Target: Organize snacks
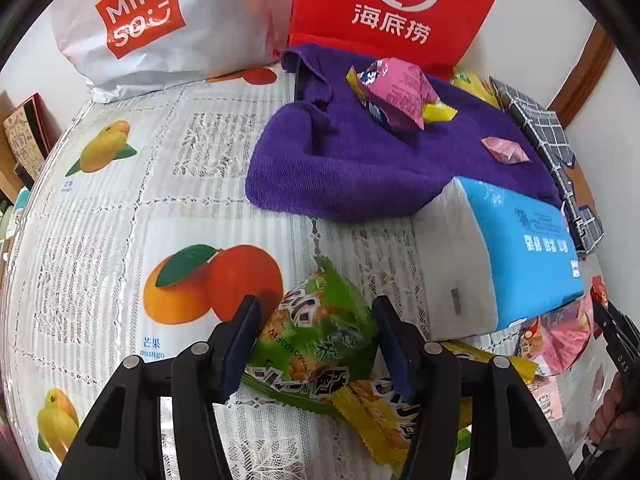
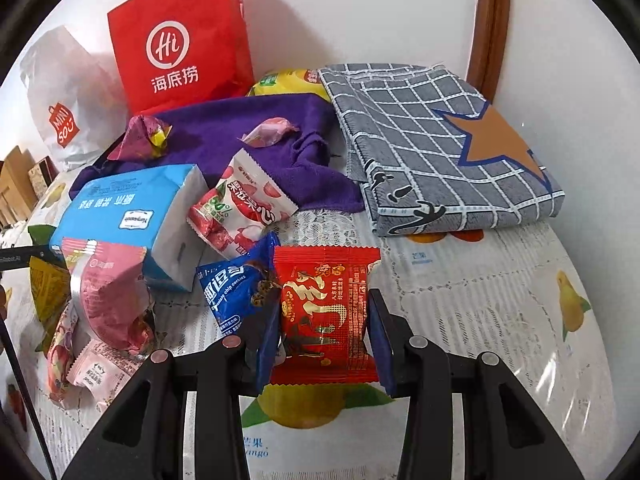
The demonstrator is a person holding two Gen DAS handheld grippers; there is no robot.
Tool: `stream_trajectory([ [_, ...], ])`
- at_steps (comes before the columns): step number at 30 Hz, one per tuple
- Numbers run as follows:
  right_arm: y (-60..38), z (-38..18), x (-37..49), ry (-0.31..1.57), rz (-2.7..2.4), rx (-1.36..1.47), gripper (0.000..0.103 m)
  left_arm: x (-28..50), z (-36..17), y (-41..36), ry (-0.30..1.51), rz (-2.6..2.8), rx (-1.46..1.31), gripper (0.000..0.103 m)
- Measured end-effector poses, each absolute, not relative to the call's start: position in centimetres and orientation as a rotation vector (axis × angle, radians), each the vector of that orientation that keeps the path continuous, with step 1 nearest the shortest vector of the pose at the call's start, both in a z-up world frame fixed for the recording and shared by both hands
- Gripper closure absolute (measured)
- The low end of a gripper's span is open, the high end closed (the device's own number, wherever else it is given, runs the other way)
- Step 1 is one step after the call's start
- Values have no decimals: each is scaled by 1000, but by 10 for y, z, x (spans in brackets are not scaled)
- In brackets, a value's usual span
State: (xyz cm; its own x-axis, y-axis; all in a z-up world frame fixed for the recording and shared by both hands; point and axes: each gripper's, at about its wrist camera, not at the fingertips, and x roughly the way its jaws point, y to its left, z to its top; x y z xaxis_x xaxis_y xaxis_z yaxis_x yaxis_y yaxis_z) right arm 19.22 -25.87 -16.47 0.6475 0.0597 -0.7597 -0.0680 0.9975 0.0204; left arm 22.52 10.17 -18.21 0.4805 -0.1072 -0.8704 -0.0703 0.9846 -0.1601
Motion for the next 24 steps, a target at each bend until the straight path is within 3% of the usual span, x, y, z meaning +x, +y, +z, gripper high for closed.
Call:
stream_trajectory([
  [1,-259,-162,191,861,70,-10,62,224,-180,104,1062,-23,-186,54],
  [12,-243,-132,173,815,86,-14,62,199,-140,133,976,-13,-254,55],
  [24,-215,-105,161,802,161,3,62,169,-112,104,950,-113,-271,55],
])
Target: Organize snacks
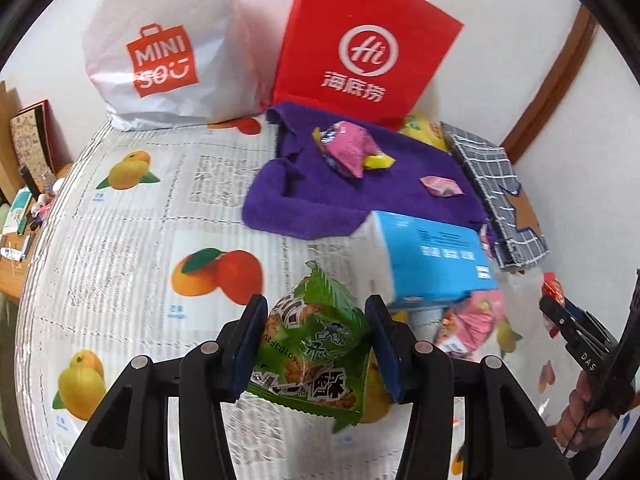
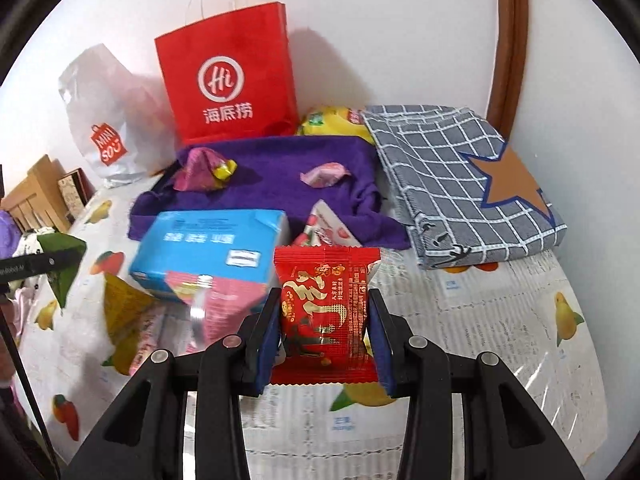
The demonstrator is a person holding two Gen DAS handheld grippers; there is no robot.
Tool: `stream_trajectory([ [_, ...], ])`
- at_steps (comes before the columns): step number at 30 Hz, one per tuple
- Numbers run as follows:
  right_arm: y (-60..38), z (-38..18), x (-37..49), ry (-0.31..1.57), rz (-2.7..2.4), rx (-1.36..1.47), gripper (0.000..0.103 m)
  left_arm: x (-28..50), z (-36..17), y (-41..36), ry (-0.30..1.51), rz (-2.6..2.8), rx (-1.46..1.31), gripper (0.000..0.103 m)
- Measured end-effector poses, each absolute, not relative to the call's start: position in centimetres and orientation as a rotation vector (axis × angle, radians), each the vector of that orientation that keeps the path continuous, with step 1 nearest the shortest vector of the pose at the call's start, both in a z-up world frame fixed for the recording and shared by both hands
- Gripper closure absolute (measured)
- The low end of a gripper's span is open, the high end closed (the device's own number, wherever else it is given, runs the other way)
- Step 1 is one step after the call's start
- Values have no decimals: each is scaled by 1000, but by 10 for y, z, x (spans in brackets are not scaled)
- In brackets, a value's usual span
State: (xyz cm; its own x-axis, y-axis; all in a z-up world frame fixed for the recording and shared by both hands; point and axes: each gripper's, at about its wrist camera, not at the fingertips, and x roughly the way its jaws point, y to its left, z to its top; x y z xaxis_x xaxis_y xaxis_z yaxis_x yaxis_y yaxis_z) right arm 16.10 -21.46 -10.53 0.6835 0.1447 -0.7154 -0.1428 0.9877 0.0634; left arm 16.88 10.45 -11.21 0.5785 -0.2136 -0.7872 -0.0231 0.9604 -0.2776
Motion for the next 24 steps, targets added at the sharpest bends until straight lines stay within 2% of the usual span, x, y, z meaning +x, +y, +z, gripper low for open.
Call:
stream_trajectory([
  [11,-207,-79,160,774,204,-1,63,167,-89,55,936,-209,-245,55],
  [24,-199,-63,186,758,228,-5,63,189,-69,33,918,-246,-227,55],
])
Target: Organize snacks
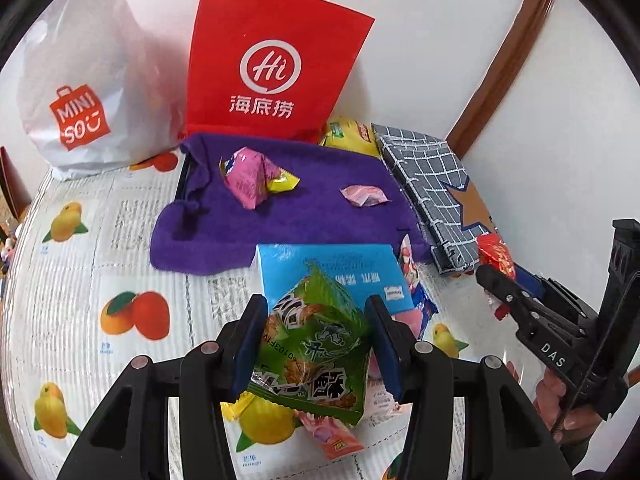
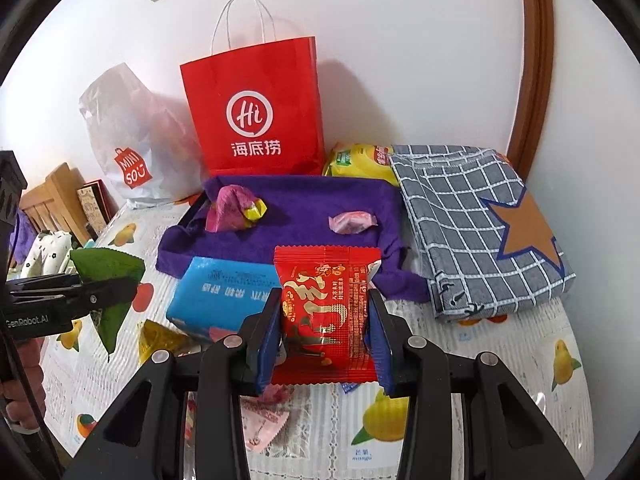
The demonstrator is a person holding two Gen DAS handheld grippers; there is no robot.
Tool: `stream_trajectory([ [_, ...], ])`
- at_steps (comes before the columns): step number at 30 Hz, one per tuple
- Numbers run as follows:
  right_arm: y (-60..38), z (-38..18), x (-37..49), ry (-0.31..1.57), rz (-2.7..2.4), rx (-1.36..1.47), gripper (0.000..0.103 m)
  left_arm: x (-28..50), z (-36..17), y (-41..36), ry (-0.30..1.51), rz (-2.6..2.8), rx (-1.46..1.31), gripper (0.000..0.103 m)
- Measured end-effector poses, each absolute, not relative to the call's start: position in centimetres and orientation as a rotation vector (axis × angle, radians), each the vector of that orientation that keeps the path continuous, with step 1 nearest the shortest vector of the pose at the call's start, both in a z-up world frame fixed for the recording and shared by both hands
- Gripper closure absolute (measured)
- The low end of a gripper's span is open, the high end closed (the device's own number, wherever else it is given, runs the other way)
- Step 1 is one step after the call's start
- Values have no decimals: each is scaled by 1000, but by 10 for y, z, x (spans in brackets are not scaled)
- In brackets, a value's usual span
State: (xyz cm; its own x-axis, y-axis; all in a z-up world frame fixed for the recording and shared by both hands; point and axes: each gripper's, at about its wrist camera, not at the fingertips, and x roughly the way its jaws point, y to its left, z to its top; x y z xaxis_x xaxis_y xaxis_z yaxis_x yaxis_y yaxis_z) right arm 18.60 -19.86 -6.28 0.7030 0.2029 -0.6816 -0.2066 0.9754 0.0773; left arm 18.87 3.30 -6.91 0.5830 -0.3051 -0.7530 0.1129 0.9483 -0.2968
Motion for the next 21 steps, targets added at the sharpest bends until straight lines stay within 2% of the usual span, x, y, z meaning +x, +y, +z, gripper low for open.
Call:
stream_trajectory([
  [21,-182,-58,243,747,238,-19,63,245,-61,59,896,-204,-250,55],
])
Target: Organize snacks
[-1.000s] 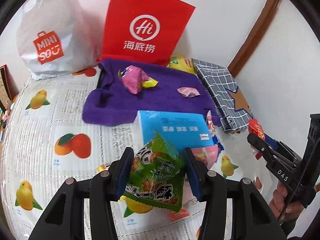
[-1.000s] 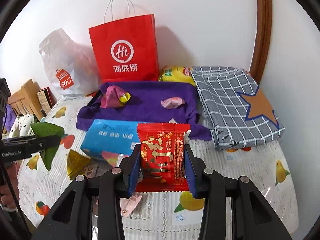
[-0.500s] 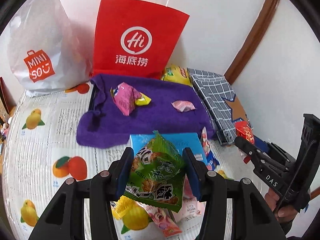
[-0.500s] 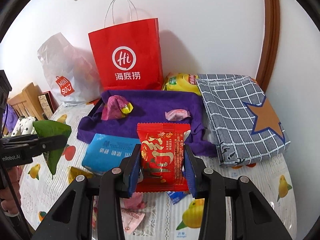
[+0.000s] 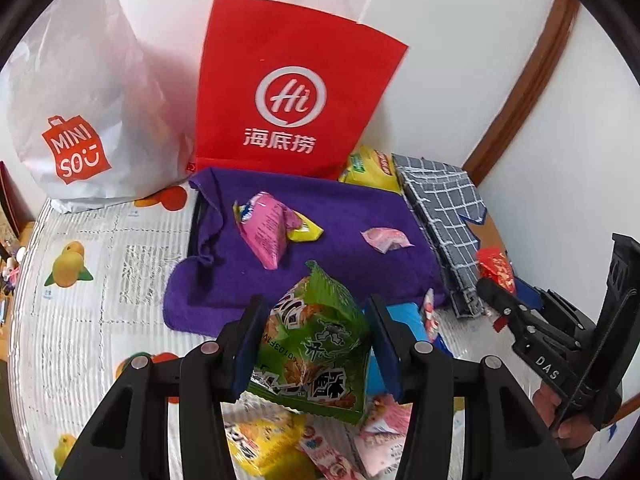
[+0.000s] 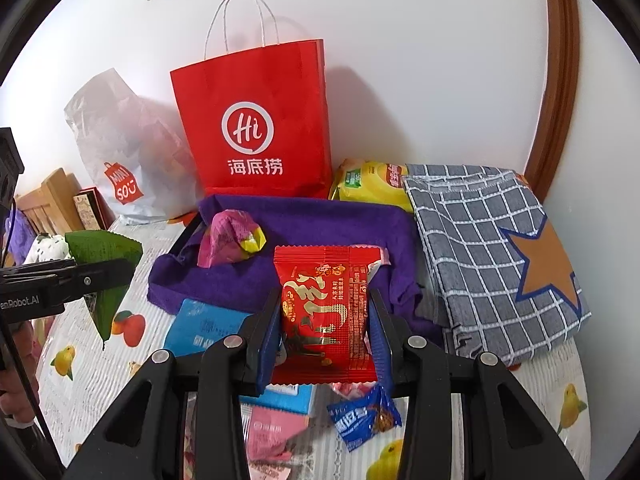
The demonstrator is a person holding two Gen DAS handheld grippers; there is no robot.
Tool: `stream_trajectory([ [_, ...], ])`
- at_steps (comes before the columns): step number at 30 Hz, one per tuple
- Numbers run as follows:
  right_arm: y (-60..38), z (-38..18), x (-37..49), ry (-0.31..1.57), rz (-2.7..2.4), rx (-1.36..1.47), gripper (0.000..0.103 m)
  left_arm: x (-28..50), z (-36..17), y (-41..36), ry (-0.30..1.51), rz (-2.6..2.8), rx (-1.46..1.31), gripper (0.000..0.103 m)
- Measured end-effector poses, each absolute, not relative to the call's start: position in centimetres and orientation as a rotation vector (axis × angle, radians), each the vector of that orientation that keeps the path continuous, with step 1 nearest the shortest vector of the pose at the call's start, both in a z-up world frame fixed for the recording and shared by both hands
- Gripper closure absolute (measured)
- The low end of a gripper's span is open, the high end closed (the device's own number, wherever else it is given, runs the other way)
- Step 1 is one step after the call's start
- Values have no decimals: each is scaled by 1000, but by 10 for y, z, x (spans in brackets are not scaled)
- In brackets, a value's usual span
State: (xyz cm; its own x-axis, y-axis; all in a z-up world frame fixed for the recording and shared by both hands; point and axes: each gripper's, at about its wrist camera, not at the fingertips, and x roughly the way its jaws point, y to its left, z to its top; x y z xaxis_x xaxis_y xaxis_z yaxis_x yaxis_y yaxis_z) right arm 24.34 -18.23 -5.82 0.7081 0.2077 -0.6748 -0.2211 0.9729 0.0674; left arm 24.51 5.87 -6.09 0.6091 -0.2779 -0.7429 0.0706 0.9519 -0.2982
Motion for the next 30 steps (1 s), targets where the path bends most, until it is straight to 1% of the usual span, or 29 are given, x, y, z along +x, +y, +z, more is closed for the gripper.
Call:
stream_trajectory([
  [10,-178,-66,286,756,226,-22,63,274,-77,92,917,-139,-294,55],
  [24,-163,-65,354,747,257,-23,63,334,-91,93,940,-122,-307,55],
  [26,-164,-69,363,752,259,-23,63,342,-96,92,951,-111,-304,55],
  [30,-165,-100,376,812,263,-78,63,352,-115,97,993,-84,-317,55],
])
